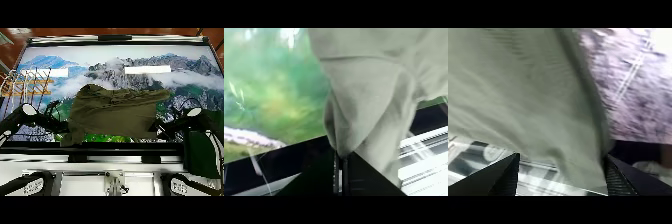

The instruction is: Fold the shirts.

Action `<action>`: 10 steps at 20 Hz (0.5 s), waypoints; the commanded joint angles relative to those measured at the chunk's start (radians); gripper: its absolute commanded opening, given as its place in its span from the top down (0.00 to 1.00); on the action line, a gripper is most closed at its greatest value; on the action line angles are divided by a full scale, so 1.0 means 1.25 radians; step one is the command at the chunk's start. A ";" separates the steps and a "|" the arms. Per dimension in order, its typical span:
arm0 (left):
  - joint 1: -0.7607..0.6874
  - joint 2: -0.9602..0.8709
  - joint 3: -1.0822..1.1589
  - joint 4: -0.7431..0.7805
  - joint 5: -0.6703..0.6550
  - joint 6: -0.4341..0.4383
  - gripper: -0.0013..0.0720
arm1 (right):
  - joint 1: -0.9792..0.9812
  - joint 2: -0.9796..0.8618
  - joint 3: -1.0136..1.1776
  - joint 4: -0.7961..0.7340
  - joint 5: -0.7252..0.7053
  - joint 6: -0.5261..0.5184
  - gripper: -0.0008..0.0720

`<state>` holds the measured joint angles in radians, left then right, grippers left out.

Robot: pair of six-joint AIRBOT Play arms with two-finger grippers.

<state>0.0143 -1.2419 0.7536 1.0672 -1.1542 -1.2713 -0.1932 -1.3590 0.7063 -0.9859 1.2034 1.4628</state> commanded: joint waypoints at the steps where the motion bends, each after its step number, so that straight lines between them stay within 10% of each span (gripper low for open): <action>1: 0.000 0.007 0.049 -0.002 -0.002 0.003 0.94 | 0.078 -0.022 -0.004 -0.029 -0.086 0.026 0.32; 2: 0.000 0.007 0.068 0.002 -0.005 0.003 0.94 | 0.085 -0.020 0.002 -0.027 -0.082 0.026 0.77; 3: 0.000 0.009 0.096 0.015 -0.009 0.003 0.94 | 0.085 -0.016 0.018 -0.026 -0.065 0.024 0.88; 10: 0.000 0.096 0.660 0.154 -0.102 0.006 0.95 | 0.084 0.273 0.452 -0.049 -0.035 -0.093 0.89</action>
<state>0.0135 -1.1748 1.2778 1.1870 -1.2507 -1.2640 -0.0940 -1.1675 1.0389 -1.0397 1.1702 1.3907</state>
